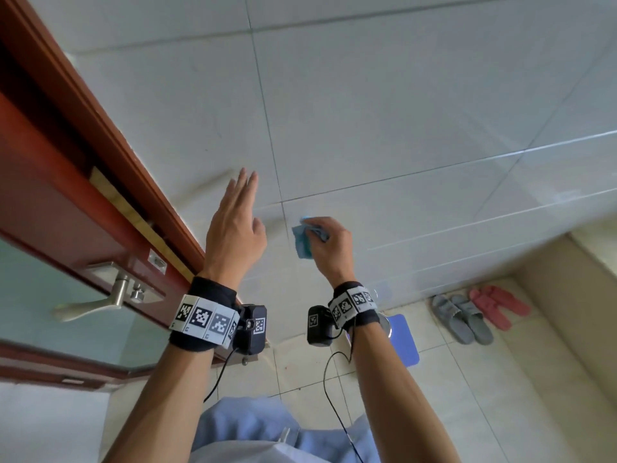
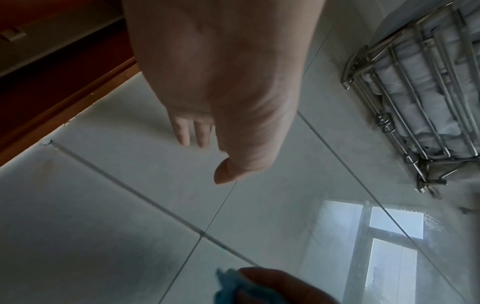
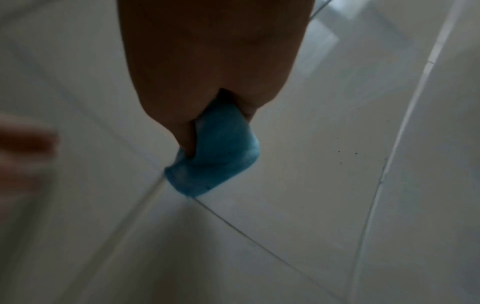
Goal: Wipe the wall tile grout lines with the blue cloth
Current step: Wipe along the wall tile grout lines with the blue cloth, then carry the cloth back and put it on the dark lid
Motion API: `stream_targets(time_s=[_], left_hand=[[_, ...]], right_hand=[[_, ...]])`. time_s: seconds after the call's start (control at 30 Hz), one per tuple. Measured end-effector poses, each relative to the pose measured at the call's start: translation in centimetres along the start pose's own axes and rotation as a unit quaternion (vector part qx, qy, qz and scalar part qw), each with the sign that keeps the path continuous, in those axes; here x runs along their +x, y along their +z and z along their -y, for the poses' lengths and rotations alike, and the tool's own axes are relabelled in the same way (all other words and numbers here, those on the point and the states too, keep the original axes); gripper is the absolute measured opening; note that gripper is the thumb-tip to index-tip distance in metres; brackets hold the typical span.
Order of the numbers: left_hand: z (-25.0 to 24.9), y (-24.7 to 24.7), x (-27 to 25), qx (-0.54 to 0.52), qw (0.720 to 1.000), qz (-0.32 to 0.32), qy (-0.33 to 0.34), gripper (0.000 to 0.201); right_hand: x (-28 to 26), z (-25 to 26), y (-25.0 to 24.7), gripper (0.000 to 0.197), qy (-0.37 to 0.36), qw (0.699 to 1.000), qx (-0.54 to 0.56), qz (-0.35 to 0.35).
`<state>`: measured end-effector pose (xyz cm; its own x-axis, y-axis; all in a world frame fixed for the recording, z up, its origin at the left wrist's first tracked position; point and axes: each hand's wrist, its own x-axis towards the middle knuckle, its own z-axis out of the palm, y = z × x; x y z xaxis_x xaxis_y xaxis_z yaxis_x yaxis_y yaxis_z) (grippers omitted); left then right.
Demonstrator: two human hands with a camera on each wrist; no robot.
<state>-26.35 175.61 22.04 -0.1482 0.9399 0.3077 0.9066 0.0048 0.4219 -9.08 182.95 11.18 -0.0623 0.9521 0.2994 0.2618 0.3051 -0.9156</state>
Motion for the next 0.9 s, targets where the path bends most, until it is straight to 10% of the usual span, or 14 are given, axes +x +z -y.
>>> stream_targets(time_s=[0.2, 0.43, 0.77, 0.9], left_hand=[[-1.0, -3.1, 0.2, -0.077, 0.988, 0.125, 0.044, 0.074], [-2.0, -4.9, -0.2, -0.191, 0.961, 0.195, 0.043, 0.097], [-8.4, -6.2, -3.2, -0.297, 0.955, -0.004, -0.013, 0.061], [-10.6, -6.5, -4.7, -0.311, 0.943, -0.07, -0.099, 0.054]], right_hand=[[-1.1, 6.6, -4.3, 0.019, 0.206, 0.919, 0.282, -0.183], [-1.1, 12.8, -6.9, 0.023, 0.236, 0.903, 0.352, -0.072], [0.3, 16.5, -7.5, 0.017, 0.254, 0.864, 0.425, 0.096], [0.7, 16.5, -9.3, 0.045, 0.254, 0.847, 0.415, 0.216]])
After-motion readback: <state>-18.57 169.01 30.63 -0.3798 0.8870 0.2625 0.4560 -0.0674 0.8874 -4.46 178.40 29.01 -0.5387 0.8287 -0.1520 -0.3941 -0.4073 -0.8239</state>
